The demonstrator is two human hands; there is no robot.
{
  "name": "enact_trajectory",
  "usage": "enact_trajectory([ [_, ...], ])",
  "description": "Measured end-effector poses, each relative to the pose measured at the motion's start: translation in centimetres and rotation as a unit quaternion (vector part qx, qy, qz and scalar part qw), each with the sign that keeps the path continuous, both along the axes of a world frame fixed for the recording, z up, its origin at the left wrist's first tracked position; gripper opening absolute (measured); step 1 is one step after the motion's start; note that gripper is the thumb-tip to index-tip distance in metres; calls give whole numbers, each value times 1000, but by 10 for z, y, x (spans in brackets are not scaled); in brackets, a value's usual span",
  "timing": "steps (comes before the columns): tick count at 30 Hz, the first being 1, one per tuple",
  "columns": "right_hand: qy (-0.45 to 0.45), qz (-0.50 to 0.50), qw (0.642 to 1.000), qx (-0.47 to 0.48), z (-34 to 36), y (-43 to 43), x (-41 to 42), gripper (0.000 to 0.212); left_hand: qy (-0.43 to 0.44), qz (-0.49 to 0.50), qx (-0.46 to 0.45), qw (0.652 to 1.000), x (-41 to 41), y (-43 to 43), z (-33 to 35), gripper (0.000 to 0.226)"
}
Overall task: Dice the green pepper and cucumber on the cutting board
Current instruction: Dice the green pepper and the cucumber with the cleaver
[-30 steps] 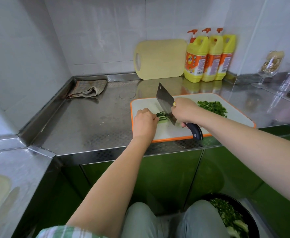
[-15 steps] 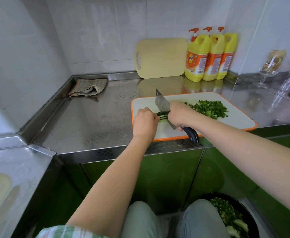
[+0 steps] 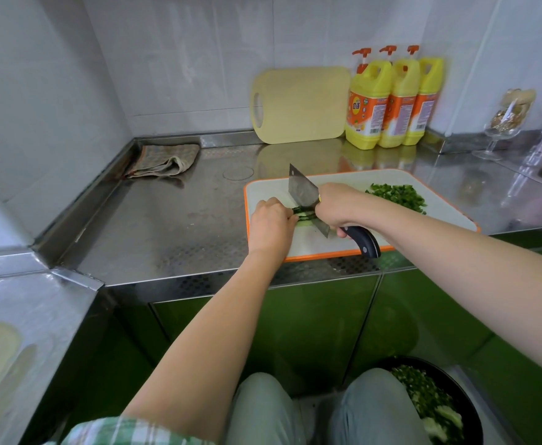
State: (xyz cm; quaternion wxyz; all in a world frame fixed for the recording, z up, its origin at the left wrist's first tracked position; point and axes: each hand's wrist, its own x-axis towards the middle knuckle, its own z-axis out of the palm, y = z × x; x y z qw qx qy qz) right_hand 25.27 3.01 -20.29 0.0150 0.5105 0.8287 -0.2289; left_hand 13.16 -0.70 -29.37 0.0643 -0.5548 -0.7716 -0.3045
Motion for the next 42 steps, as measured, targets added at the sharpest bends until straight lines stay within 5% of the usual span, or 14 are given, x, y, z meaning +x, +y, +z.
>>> enact_trajectory([
  [11,52,13,997,49,-11,-6,-1,19,-2,0,-2,1000,1,-1,0,28],
  [15,57,-53,996,30,3,-2,0,15,2,2,-2,1000,0,-1,-1,28],
  [19,73,28,995,56,10,4,12,27,7,-1,-4,1000,0,0,-1,28],
  [25,-5,17,1000,1,5,-1,10,15,-6,0,0,1000,1,-1,-1,27],
  [42,85,8,996,33,-6,5,12,15,-19,30,29,999,-5,-11,0,27],
])
